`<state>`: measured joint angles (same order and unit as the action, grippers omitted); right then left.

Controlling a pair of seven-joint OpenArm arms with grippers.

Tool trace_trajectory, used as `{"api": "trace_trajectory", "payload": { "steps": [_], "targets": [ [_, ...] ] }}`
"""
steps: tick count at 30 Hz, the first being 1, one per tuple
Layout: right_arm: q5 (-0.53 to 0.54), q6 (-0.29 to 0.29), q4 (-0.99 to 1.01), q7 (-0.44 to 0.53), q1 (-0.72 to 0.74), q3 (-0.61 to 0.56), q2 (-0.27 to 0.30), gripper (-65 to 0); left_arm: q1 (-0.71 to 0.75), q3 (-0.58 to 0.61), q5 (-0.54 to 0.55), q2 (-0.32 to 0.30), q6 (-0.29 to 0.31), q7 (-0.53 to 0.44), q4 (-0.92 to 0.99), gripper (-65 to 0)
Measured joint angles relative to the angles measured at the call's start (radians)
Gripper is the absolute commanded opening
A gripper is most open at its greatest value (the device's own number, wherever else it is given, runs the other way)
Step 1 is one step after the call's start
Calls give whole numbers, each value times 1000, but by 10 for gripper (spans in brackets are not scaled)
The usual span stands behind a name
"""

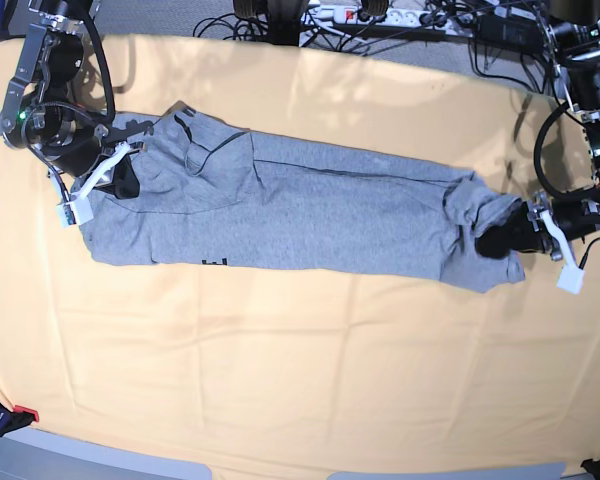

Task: Layout the t-shirt on the table in an organized manner, then fold the t-shirt properly
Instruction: 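Fold the strip end held by the left gripper toward the right gripper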

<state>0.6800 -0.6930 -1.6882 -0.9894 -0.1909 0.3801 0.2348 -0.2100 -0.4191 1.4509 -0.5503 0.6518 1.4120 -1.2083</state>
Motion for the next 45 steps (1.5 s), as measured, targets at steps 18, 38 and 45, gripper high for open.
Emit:
{"api": "trace_trajectory", "payload": {
  "steps": [18,38,45],
  "targets": [
    [-2,0,0,2,0,0,0,-650,8,171,0,230,38,2,-195,-650],
    [0,0,0,2,0,0,0,-650,8,185,2,388,40,-2,-195,-245],
    [0,0,0,2,0,0,0,-650,10,320,-94,392,41,2,-193,-184]
  ]
}}
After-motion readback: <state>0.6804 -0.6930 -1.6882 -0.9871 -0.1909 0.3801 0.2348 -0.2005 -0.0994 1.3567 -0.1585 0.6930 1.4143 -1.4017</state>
